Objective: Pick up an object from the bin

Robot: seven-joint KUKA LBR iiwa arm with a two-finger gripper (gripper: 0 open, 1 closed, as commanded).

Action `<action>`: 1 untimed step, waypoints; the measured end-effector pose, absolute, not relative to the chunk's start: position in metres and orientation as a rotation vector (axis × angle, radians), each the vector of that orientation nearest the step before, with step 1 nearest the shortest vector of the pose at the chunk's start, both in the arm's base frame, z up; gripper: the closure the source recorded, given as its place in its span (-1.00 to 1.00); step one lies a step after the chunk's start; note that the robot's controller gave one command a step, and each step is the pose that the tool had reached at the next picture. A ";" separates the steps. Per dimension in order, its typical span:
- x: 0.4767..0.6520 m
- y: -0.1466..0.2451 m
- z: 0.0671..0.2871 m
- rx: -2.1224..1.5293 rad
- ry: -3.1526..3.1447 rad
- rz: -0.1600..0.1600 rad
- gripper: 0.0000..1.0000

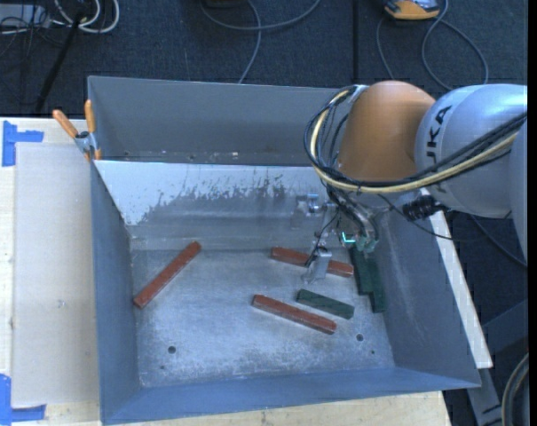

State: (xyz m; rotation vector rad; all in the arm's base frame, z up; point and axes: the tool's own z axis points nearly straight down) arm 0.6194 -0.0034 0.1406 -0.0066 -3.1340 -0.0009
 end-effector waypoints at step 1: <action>0.580 -0.006 0.070 -0.349 -3.123 -0.001 -1.00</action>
Offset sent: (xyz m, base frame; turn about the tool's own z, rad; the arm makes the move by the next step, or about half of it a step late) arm -0.0402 -0.0029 -0.0706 0.2167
